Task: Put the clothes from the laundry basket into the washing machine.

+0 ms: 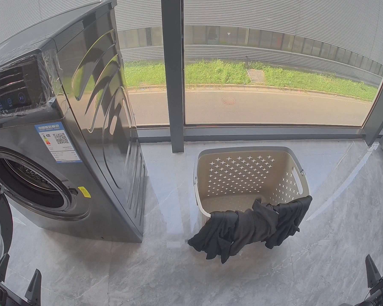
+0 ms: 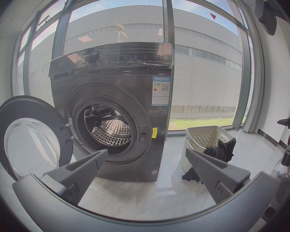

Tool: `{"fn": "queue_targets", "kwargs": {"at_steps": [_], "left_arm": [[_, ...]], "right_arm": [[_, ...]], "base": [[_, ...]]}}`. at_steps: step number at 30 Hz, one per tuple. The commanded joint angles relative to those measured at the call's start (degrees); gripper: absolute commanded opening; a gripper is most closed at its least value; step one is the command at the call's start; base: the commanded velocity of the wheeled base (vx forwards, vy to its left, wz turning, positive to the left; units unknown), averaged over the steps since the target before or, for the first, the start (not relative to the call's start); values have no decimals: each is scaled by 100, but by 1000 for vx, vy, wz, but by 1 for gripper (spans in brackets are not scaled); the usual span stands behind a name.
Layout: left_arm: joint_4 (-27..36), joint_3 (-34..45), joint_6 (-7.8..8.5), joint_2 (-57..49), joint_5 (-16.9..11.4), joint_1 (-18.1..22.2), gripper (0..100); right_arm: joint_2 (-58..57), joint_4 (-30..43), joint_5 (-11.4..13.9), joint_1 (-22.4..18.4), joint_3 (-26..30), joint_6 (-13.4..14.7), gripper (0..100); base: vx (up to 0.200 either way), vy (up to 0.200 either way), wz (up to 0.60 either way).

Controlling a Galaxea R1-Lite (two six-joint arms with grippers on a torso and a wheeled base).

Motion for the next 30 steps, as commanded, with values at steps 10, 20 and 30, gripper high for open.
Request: {"fn": "queue_targets", "kwargs": {"at_steps": [10, 20, 30], "left_arm": [[-11, 92, -6, -101, 3, 3, 100], [-2, 92, -6, -101, 3, 3, 100], [-2, 92, 3, -101, 3, 3, 100]], "right_arm": [[-93, 2, 1, 2, 101, 0, 100], [-93, 2, 1, 2, 101, 0, 100], [-93, 2, 1, 2, 101, 0, 100]], "base": [[0, 0, 0], [0, -180, 0], [0, 0, 0]]}}
